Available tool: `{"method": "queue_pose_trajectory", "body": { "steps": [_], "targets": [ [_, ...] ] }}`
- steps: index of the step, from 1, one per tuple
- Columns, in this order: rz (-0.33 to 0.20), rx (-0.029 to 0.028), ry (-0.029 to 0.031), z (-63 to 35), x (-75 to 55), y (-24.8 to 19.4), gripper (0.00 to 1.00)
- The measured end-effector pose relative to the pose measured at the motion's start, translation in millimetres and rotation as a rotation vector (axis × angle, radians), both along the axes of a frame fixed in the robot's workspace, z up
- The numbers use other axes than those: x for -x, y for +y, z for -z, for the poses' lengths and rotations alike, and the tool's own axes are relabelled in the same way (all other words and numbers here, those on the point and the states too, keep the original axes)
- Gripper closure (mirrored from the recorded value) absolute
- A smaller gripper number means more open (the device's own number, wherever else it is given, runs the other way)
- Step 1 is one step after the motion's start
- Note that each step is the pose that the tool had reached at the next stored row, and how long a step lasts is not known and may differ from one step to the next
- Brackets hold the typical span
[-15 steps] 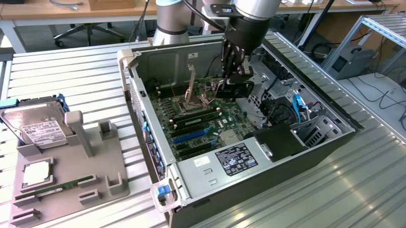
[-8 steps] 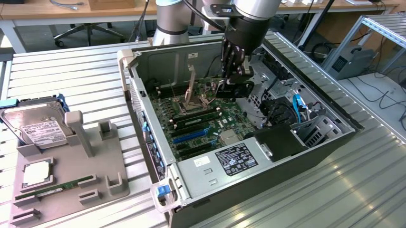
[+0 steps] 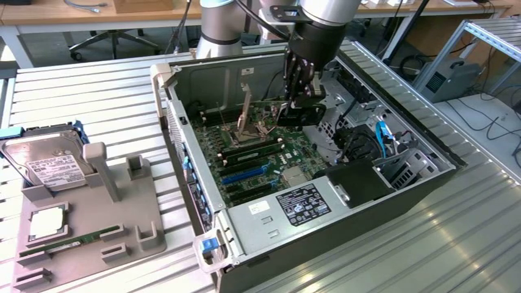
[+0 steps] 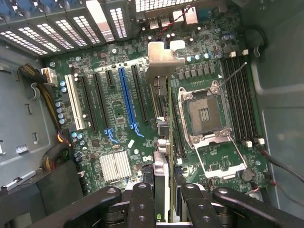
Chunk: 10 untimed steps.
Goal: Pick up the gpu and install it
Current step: 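Insert the gpu into the slot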
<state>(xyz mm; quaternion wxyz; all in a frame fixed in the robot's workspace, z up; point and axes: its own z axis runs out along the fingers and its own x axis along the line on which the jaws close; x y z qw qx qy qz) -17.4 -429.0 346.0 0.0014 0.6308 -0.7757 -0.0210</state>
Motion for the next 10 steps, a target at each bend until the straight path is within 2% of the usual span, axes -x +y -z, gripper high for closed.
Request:
{"method": "queue_pose_trajectory", "body": {
  "steps": [10],
  "targets": [
    [-0.010, 0.0000, 0.0000, 0.1, 0.0, 0.0, 0.73]
  ]
}}
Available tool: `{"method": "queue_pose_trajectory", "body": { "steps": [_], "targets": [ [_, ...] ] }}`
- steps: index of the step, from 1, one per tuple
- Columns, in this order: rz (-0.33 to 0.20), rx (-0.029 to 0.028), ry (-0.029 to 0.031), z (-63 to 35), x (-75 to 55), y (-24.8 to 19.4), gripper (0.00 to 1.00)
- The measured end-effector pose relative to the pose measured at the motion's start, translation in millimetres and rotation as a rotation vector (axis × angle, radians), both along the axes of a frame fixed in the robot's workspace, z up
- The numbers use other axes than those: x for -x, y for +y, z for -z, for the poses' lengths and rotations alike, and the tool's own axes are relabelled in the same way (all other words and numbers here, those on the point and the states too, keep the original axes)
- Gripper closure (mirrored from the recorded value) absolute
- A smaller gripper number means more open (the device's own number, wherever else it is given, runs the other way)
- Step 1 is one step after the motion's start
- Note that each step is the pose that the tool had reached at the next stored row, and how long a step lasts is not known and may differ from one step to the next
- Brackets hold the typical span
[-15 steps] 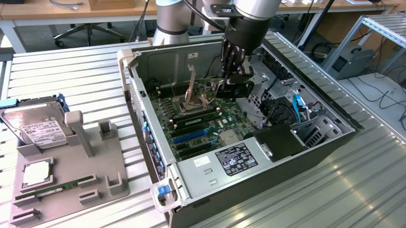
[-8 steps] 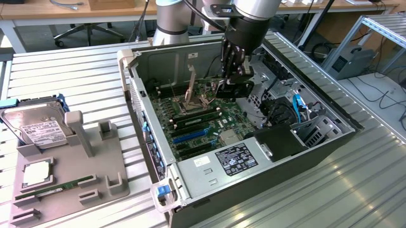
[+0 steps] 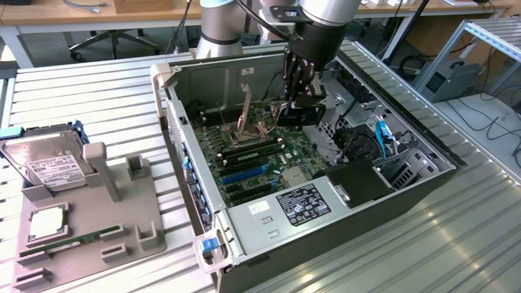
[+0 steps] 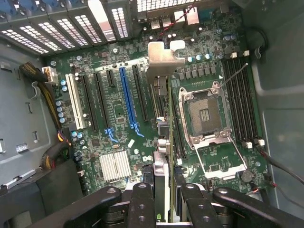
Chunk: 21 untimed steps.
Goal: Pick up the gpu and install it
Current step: 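Insert the gpu into the slot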
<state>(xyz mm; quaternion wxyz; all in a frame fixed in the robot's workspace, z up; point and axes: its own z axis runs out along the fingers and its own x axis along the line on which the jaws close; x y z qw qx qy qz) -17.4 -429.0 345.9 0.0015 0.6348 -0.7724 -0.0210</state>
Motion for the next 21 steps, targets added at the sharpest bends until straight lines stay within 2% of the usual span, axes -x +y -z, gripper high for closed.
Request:
{"method": "queue_pose_trajectory", "body": {
  "steps": [21],
  "targets": [
    [-0.027, 0.0000, 0.0000, 0.2, 0.0, 0.0, 0.73]
  ]
}}
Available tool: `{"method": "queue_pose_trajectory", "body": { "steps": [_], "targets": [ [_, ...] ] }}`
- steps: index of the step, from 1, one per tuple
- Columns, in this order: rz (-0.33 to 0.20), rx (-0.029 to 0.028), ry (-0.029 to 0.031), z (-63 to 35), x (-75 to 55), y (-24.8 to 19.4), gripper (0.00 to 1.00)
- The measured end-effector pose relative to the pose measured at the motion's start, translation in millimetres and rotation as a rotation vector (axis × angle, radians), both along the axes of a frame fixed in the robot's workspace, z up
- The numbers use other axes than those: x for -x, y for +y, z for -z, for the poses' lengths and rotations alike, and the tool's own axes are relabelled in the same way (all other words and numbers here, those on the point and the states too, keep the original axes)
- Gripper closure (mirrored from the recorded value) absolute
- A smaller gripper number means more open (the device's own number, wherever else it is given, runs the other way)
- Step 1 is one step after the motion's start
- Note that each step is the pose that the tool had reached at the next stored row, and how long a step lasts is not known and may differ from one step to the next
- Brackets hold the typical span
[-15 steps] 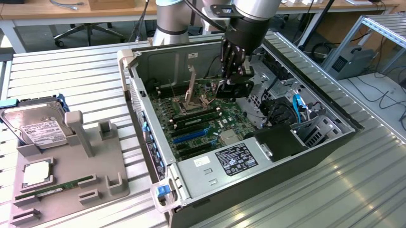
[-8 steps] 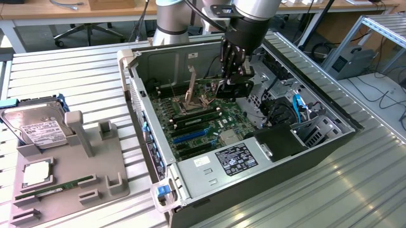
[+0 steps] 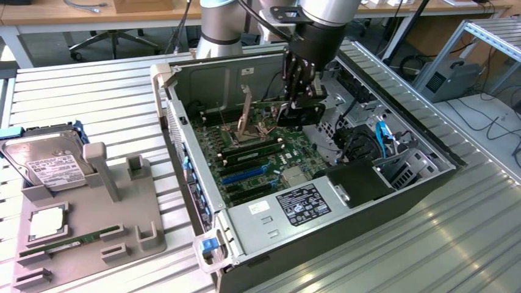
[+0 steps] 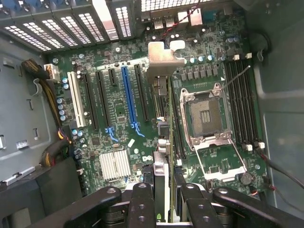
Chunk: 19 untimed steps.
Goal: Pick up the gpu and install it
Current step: 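Insert the gpu into the slot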
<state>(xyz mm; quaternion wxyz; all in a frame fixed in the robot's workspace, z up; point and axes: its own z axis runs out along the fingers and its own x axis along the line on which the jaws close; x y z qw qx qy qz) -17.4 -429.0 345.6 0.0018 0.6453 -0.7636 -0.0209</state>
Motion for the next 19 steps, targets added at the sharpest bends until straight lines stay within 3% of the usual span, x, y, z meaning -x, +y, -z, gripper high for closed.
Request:
{"method": "queue_pose_trajectory", "body": {
  "steps": [19],
  "targets": [
    [-0.053, -0.0001, 0.0000, 0.0, 0.0, 0.0, 0.73]
  ]
}}
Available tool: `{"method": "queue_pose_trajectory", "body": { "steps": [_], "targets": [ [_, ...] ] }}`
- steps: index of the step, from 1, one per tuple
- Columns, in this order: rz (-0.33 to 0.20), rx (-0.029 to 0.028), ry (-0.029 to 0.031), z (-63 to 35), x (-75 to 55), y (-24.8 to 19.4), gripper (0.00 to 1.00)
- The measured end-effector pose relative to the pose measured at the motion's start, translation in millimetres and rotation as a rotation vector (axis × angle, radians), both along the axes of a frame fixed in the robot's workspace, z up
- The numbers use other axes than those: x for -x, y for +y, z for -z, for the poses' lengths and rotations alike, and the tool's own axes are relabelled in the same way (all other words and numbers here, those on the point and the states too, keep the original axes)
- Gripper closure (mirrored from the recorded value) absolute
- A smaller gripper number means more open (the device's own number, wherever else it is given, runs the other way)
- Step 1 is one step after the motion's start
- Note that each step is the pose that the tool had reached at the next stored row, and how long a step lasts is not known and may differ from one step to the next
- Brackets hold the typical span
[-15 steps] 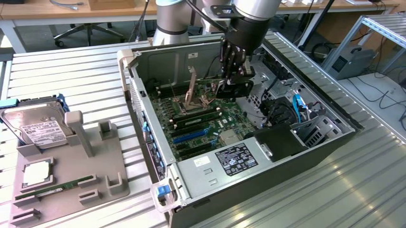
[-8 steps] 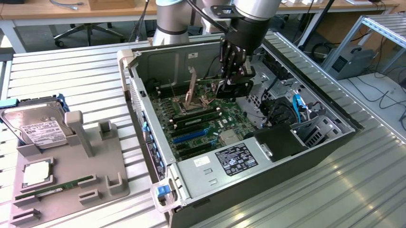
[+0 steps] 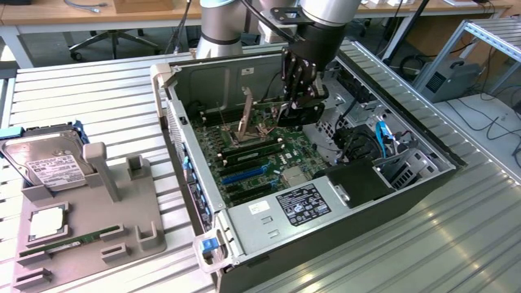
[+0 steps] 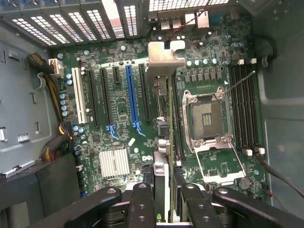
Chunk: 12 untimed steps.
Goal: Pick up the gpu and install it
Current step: 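Insert the gpu into the slot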
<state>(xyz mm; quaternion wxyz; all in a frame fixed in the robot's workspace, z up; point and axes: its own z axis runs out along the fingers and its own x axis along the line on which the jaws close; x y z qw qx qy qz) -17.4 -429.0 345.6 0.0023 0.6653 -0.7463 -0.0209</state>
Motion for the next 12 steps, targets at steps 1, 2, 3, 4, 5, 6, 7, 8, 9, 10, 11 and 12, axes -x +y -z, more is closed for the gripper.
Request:
{"method": "queue_pose_trajectory", "body": {
  "steps": [1, 2, 3, 4, 5, 6, 7, 8, 9, 10, 11, 12],
  "targets": [
    [-0.002, 0.0000, 0.0000, 0.0, 0.0, 0.0, 0.73],
    [-0.004, 0.0000, 0.0000, 0.0, 0.0, 0.0, 0.73],
    [-0.006, 0.0000, 0.0000, 0.0, 0.0, 0.0, 0.73],
    [-0.007, 0.0000, 0.0000, 0.0, 0.0, 0.0, 0.73],
    [-0.008, 0.0001, 0.0000, 0.0, 0.0, 0.0, 0.73],
    [-0.010, 0.0001, 0.0000, 0.0, 0.0, 0.0, 0.73],
    [-0.011, 0.0001, 0.0001, 0.0, 0.0, 0.0, 0.73],
    [-0.012, 0.0001, 0.0000, 0.0, 0.0, 0.0, 0.73],
    [-0.013, 0.0001, 0.0001, 0.0, 0.0, 0.0, 0.73],
    [-0.014, 0.0001, 0.0001, 0.0, 0.0, 0.0, 0.73],
    [-0.014, 0.0001, 0.0000, 0.0, 0.0, 0.0, 0.73],
    [-0.015, 0.0001, 0.0000, 0.0, 0.0, 0.0, 0.73]
  ]
}}
